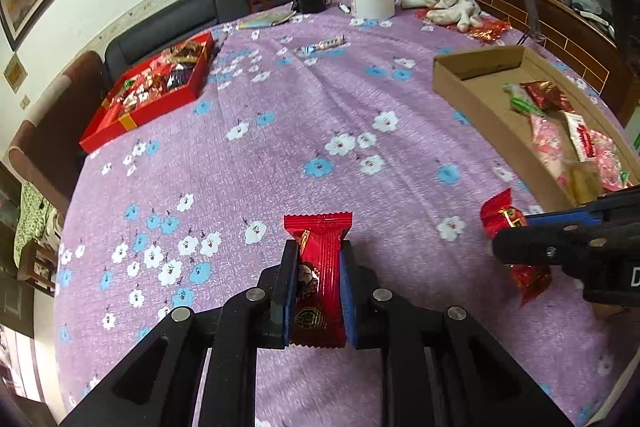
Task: Organize snacks
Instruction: 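Carry both red candy bars over the tray and open both grippers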
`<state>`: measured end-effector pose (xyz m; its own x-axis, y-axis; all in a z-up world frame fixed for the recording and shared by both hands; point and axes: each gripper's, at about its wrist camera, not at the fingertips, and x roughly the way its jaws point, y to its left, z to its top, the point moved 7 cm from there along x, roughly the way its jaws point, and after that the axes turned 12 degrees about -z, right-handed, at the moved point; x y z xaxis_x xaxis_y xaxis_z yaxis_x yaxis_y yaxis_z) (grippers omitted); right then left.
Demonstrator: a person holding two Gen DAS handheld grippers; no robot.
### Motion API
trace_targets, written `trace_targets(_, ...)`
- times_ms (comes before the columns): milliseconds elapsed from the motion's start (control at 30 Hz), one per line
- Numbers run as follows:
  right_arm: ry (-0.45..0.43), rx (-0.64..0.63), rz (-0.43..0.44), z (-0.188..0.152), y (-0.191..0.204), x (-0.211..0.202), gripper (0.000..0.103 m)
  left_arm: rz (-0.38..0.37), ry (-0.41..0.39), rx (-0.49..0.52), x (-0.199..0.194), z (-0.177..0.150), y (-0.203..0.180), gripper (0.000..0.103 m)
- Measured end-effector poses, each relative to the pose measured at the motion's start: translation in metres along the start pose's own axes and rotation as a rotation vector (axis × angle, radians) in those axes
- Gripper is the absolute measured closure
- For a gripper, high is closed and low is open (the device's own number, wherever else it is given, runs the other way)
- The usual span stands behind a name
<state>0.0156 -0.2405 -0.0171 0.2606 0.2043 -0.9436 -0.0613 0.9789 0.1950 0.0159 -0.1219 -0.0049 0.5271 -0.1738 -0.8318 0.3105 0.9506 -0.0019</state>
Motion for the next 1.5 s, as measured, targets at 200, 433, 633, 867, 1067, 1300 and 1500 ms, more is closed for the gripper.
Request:
trace_targets(200,-0.028,0.004,0.011,-0.005,-0.013,-0.018,0.085,0.012,-0.032,0.019,-0.018,0.006,-0.019,0.085)
trace_targets(433,-0.048,0.015,0.019,-0.012,-0.030,-0.034,0.085,0.015,-0.065,0.049,-0.036,0.017,-0.044,0.085)
trace_targets(633,-0.074,0.035,0.027,-0.015,-0.047,-0.049,0.085,0.015,-0.082,0.084,-0.045,0.026,-0.066,0.085)
trace_targets(867,-0.102,0.066,0.027,-0.016,-0.071,-0.064,0.085,0.002,-0.101,0.127,-0.050,0.039,-0.094,0.085)
trace_targets(1067,-0.119,0.109,0.019,-0.019,-0.100,-0.074,0.085,-0.025,-0.105,0.167,-0.046,0.048,-0.124,0.085)
trace_targets(1300,-0.117,0.167,-0.003,-0.028,-0.139,-0.080,0.085,-0.071,-0.094,0.190,-0.038,0.051,-0.157,0.085)
trace_targets(1500,-0.116,0.209,-0.023,-0.032,-0.170,-0.082,0.085,-0.135,-0.069,0.197,-0.028,0.053,-0.187,0.085)
